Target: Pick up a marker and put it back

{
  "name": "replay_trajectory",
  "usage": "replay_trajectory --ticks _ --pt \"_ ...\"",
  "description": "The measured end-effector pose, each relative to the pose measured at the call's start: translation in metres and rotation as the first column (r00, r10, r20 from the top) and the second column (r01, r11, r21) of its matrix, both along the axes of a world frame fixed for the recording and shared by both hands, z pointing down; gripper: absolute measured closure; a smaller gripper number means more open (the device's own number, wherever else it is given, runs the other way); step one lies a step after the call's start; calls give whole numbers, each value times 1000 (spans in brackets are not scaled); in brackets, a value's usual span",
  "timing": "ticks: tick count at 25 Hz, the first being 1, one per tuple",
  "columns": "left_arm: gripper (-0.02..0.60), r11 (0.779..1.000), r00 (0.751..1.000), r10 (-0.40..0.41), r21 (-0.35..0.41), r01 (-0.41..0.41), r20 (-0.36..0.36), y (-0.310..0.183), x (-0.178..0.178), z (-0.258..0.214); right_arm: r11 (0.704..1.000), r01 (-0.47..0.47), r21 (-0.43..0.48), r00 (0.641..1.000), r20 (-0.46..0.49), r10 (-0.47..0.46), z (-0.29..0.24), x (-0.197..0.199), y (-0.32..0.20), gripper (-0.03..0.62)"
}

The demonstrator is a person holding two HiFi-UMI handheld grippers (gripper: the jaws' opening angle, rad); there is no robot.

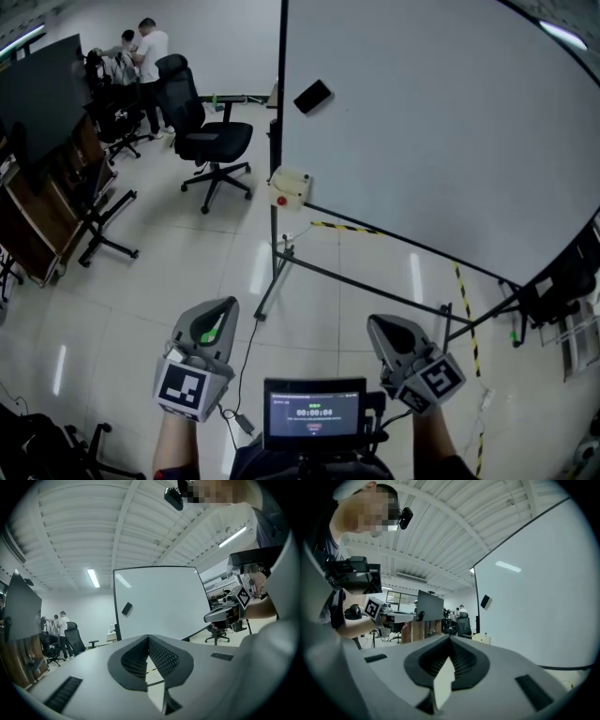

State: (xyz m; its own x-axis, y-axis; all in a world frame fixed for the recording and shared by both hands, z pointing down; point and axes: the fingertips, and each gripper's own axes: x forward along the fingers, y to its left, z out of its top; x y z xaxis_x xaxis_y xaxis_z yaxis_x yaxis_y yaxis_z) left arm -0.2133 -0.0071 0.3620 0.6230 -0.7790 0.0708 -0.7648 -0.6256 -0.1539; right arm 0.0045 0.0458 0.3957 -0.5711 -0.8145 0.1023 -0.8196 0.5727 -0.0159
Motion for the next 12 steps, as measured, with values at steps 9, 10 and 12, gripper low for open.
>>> replay_trajectory --ticks 9,10,12 --pt "581 998 1000 10 -56 -10 -5 -51 -3 5 1000 7 1 1000 -8 -7 -8 -9 -60 579" --pt "581 998 1000 12 -55 -12 5 -59 1 7 1000 15 -2 1000 -5 -15 -5 -9 -69 579" --pt "581 999 1000 20 -46 -19 14 -72 9 7 1000 28 -9 1000 5 -28 1 -8 -83 579"
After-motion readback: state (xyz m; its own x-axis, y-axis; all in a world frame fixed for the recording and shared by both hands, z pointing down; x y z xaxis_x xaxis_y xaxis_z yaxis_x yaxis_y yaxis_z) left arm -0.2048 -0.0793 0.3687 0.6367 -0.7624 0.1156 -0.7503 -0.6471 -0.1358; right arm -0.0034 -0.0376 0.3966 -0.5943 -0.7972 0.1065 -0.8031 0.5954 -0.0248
